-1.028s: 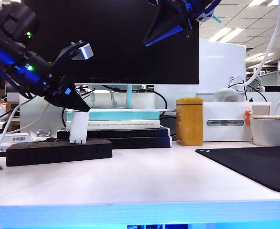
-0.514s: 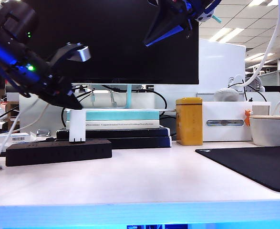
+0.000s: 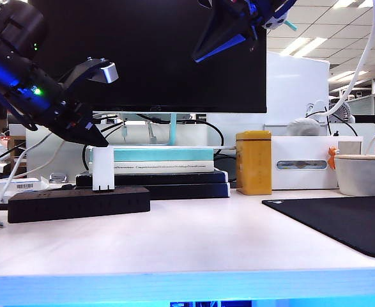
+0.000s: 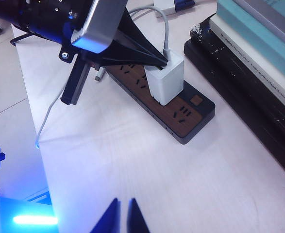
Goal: Plug the white charger into the left socket.
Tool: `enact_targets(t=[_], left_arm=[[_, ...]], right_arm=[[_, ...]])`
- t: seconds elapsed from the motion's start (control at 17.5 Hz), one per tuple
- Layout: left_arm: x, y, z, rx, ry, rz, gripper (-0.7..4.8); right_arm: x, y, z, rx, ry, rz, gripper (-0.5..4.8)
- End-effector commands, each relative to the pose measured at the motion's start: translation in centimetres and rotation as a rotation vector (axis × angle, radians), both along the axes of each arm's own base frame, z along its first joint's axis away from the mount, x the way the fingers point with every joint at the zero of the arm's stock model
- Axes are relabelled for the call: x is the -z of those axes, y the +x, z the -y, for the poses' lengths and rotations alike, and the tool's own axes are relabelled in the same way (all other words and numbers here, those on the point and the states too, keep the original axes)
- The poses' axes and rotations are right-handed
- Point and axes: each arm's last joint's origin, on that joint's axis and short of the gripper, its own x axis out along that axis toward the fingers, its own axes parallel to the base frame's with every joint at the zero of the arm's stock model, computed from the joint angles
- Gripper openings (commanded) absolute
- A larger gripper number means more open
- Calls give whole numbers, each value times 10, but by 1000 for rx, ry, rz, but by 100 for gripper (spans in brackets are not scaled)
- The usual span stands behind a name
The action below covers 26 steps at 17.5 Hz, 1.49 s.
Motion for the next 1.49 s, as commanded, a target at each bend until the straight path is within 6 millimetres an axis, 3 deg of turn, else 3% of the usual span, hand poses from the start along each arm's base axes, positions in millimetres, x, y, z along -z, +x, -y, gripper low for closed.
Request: enact_targets(t=[0.06,0.51,0.74,0.91,1.2,1.49], left_arm=[[44,-26,-8,10,141,-365,-6],[45,-27,-8,15,148,-375,-6],[33,-25,-6,23,87,-314,-6],[3,-30,-8,13,39,-214,-6],[-73,-55,-15,-47,-80,83,-6],[-141,-90,-25,-158,-321,358,-6]], right_arm=[[-5,-2,1,-5,9,7,35],[-4,-3,1,-6,6,0,35],[-4,-3,1,-6,7,2,35],[-5,-2,1,-5,10,9,35],[-15,-3,1,-5,25,45,35],[-52,-11,5,15,76,122,35]])
